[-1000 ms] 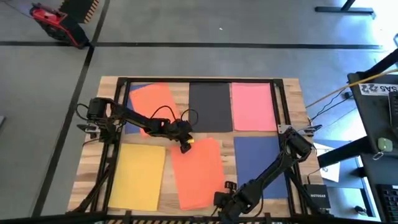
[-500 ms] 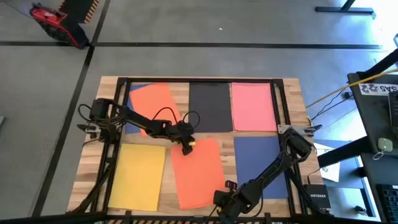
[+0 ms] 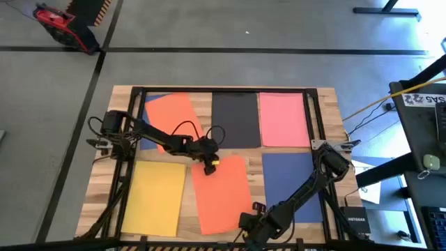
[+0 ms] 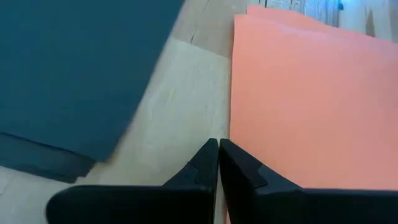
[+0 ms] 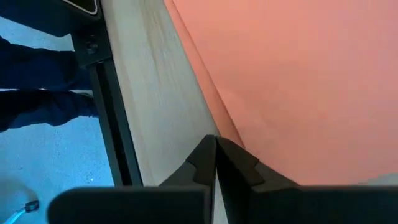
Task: Organize paper
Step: Stack the orange paper on top of the stacked orange papers
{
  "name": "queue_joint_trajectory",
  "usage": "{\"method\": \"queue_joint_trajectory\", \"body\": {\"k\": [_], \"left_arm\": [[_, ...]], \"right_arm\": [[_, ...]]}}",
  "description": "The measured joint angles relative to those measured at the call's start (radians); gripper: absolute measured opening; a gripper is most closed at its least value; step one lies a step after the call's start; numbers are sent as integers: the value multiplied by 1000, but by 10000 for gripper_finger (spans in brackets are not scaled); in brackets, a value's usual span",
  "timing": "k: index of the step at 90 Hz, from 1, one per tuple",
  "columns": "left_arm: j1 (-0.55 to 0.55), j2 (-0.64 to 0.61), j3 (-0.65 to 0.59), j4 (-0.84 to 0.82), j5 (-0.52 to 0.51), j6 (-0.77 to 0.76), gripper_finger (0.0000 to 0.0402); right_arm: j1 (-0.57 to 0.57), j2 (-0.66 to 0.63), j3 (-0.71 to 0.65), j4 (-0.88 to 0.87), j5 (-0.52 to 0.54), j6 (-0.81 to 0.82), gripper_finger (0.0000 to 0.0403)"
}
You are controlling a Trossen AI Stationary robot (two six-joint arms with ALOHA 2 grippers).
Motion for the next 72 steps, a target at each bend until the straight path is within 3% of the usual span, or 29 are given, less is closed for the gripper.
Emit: {"method": "queue_joint_trajectory", "body": {"k": [39, 72], "left_arm": [[1, 35, 4, 76, 14, 7, 0], [-2, 76, 99, 71, 28, 5, 0]], "right_arm": [[0, 0, 0, 4, -2, 3, 0], [1, 0, 0, 4, -5, 16, 0]]}}
